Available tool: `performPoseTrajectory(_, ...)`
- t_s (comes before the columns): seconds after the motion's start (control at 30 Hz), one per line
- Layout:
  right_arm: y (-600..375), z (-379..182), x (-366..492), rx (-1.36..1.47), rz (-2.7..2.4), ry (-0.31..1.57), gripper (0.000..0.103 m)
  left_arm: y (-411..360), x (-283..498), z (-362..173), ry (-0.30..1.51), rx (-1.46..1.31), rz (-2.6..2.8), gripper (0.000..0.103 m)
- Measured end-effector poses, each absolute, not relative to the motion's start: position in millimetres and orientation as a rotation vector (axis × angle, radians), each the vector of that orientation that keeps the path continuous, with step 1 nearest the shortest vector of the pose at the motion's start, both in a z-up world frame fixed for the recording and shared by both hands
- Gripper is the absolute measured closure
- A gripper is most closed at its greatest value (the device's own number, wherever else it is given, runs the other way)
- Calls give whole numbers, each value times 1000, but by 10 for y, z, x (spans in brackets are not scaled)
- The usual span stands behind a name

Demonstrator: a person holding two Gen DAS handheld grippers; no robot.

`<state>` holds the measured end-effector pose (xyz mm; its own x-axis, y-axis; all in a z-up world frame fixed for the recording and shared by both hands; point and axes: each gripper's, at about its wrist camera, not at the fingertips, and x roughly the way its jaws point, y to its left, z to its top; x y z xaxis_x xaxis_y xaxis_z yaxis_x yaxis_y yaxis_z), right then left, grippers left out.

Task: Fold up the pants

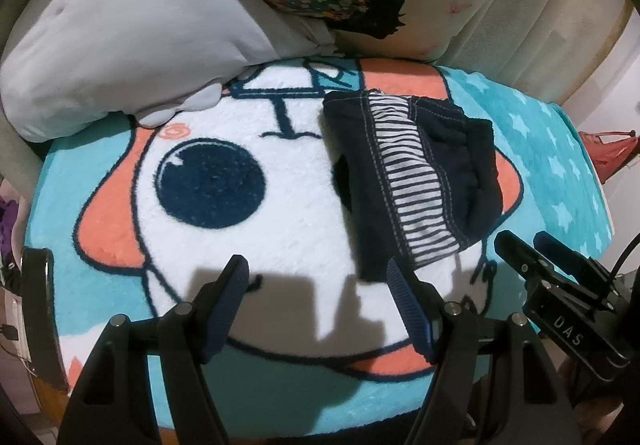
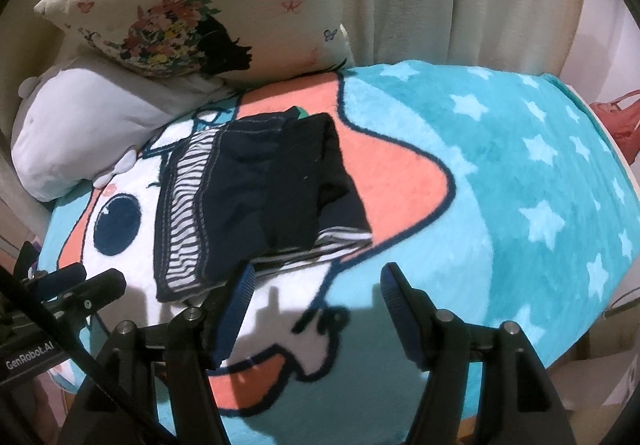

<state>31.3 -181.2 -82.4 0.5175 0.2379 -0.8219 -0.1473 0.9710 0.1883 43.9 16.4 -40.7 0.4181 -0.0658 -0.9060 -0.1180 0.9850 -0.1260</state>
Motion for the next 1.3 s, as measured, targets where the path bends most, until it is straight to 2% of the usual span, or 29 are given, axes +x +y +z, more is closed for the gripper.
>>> performPoseTrajectory(0.77,-1365,-743,34,88,267,979,31,569,138,-278,1104,-178,62,32)
performPoseTrajectory(1.3,-1464,-803,204,84,267,994,29,459,309,-389,1130,-186,62,32)
